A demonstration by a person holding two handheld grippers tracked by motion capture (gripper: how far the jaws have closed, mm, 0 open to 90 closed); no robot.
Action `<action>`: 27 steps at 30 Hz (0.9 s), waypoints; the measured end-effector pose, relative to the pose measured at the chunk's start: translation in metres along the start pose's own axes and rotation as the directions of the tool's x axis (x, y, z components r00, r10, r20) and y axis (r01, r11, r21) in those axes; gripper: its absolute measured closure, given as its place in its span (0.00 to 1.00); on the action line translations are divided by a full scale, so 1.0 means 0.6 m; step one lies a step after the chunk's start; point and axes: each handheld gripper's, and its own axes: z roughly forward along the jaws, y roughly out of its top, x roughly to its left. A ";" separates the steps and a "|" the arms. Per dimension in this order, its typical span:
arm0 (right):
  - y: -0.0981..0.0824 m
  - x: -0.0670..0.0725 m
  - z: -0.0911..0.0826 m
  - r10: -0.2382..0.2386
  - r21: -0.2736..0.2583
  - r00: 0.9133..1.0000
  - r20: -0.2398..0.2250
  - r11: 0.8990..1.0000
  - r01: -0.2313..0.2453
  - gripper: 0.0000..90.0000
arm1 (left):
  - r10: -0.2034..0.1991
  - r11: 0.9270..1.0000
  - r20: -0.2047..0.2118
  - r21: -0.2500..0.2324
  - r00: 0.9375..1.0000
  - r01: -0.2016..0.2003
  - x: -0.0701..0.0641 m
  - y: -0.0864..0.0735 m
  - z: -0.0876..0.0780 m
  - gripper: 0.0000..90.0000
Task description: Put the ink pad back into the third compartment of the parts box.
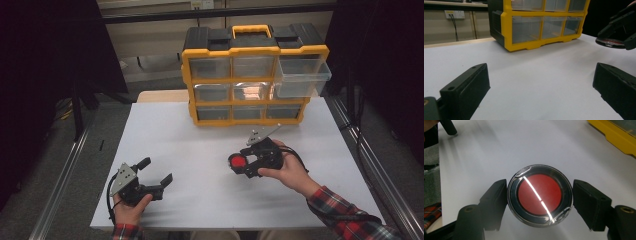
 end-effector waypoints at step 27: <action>0.041 -0.010 -0.038 -0.014 0.011 1.000 -0.002 1.000 0.014 0.34 | 0.002 1.000 -0.003 0.003 1.000 -0.002 0.000 0.000 0.000 0.01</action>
